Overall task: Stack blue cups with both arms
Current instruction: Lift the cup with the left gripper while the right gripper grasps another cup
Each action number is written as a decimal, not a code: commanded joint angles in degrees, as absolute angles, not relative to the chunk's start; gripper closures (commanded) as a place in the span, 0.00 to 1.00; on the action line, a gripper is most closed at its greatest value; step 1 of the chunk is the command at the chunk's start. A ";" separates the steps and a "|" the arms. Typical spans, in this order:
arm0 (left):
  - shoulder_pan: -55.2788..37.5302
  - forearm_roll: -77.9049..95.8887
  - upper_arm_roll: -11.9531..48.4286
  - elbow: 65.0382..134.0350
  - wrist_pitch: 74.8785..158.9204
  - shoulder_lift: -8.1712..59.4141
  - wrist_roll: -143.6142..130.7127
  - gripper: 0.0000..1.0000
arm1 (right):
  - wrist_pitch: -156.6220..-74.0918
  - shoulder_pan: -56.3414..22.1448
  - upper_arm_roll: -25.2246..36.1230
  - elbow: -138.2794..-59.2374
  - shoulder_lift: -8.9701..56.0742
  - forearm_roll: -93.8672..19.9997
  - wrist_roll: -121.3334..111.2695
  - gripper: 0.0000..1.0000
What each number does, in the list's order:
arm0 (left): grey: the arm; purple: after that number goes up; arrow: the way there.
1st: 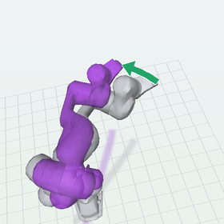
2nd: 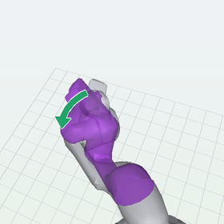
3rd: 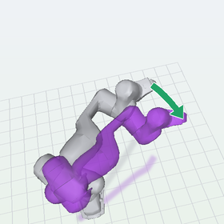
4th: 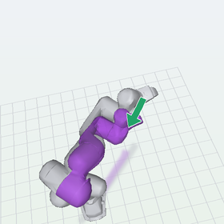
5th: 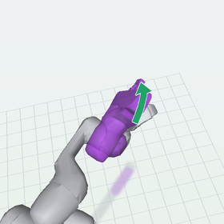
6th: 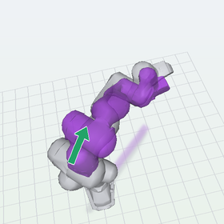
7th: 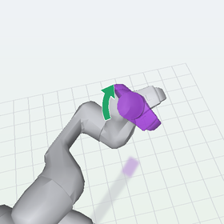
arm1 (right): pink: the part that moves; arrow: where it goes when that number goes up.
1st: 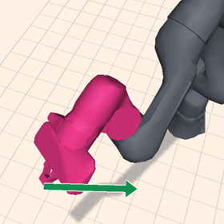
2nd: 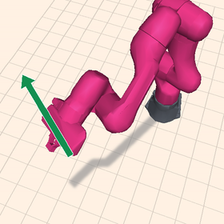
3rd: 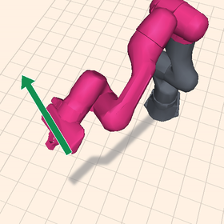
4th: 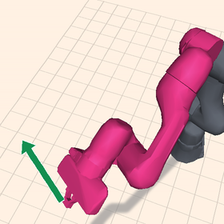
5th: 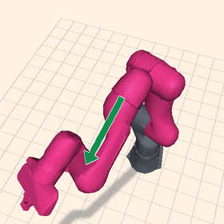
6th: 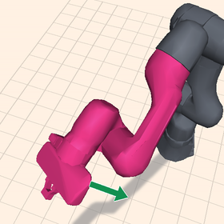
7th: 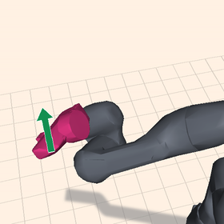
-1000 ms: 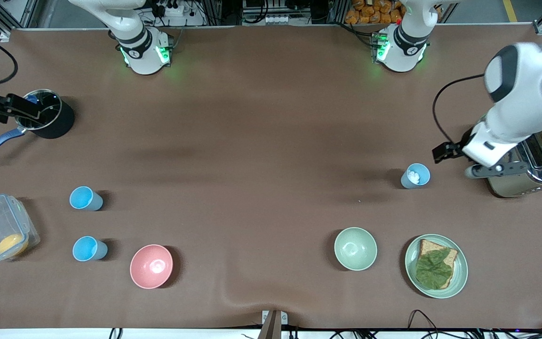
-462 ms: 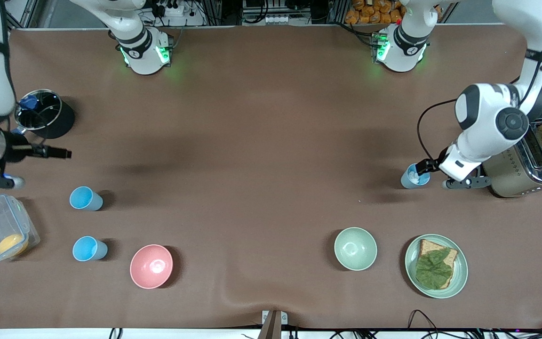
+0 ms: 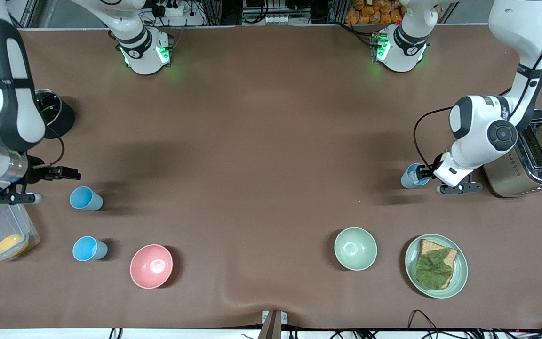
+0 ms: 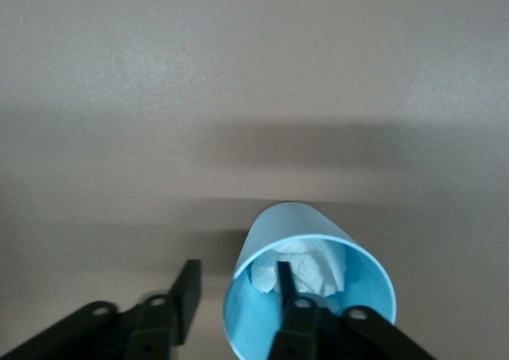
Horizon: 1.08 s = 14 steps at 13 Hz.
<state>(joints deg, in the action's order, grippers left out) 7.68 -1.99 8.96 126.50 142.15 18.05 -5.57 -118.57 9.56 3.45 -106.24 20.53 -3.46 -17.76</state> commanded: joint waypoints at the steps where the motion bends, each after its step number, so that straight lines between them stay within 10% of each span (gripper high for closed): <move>1: 7.82 -2.55 9.40 126.12 142.56 18.19 -5.62 1.00 | -124.07 11.07 3.34 -105.47 24.24 -3.96 -25.99 0.00; 9: 2.40 -1.32 25.92 117.27 137.74 18.71 -28.32 1.00 | -132.00 11.87 3.25 -105.82 30.23 -4.83 -27.77 0.00; 11: -6.63 -1.75 25.93 113.40 137.29 21.26 -42.03 1.00 | -132.71 11.95 3.25 -105.91 31.28 -5.88 -27.69 0.77; 12: -11.38 -2.11 25.75 111.90 137.29 22.84 -48.28 1.00 | -132.71 11.95 3.25 -106.00 31.38 -8.06 -27.69 0.97; 14: -17.90 -3.50 25.66 109.17 137.29 25.83 -57.61 1.00 | -132.28 11.78 3.25 -106.26 31.29 -8.61 -27.34 1.00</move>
